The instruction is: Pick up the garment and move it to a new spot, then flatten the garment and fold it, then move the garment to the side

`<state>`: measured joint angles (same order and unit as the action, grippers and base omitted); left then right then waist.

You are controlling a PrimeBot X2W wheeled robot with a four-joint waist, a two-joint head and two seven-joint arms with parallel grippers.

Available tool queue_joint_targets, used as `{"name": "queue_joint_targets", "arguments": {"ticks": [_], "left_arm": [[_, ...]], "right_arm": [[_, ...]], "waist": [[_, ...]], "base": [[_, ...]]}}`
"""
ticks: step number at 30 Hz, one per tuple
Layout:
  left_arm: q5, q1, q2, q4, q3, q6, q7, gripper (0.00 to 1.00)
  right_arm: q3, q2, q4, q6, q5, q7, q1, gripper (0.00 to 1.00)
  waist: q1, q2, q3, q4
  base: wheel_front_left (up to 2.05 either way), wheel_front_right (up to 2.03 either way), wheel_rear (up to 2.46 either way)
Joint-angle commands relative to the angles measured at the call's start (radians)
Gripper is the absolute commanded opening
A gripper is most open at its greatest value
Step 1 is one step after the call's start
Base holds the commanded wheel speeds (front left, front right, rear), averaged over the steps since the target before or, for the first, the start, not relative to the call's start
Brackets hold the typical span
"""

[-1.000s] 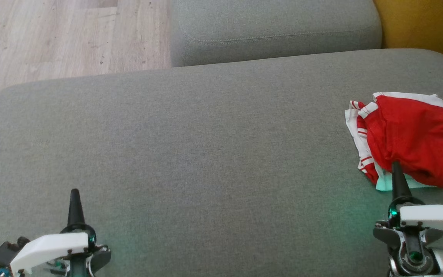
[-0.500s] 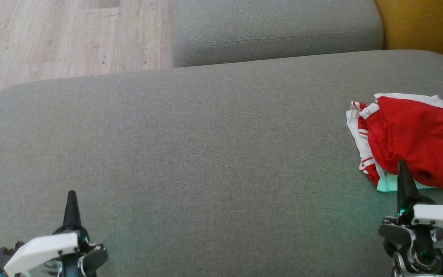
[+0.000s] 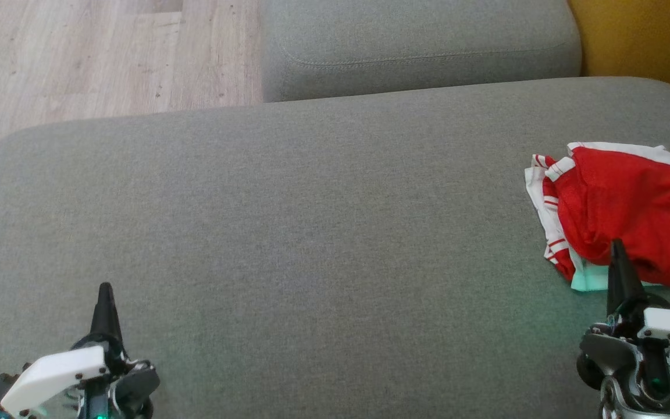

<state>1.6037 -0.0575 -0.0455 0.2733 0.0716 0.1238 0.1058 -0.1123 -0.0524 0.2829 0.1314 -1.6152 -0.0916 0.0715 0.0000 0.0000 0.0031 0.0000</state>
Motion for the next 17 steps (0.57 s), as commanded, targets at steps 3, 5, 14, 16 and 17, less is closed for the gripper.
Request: {"name": "queue_joint_targets", "arguments": {"ticks": [3,5,14,16,17], "left_arm": [[0.007,-0.050,-0.007,-0.028,0.040,0.007,0.006,0.00],[0.007,-0.050,-0.007,-0.028,0.040,0.007,0.006,0.00],[0.006,-0.050,-0.007,-0.028,0.040,0.007,0.006,0.00],[0.006,-0.050,-0.007,-0.028,0.041,0.007,0.006,0.00],[0.006,-0.050,-0.007,-0.028,0.041,0.007,0.006,0.00]], "right_arm": [[0.015,-0.010,-0.039,-0.001,-0.008,-0.008,0.035,0.00],[0.015,-0.010,-0.039,-0.001,-0.007,-0.008,0.035,0.00],[0.013,-0.009,-0.039,-0.001,-0.005,-0.010,0.035,0.00],[0.013,-0.008,-0.039,-0.001,-0.005,-0.010,0.035,0.00],[0.012,-0.008,-0.039,-0.001,-0.005,-0.010,0.035,0.00]], "waist": [[0.0000,0.0000,0.000,0.000],[0.0000,0.0000,0.000,0.000],[0.0000,0.0000,0.000,0.000],[0.0000,0.0000,0.000,0.000],[0.0000,0.0000,0.000,0.000]], "base": [[0.00,0.00,0.00],[0.00,0.00,0.00],[0.00,0.00,0.00],[0.00,0.00,0.00],[0.00,0.00,0.00]]}}
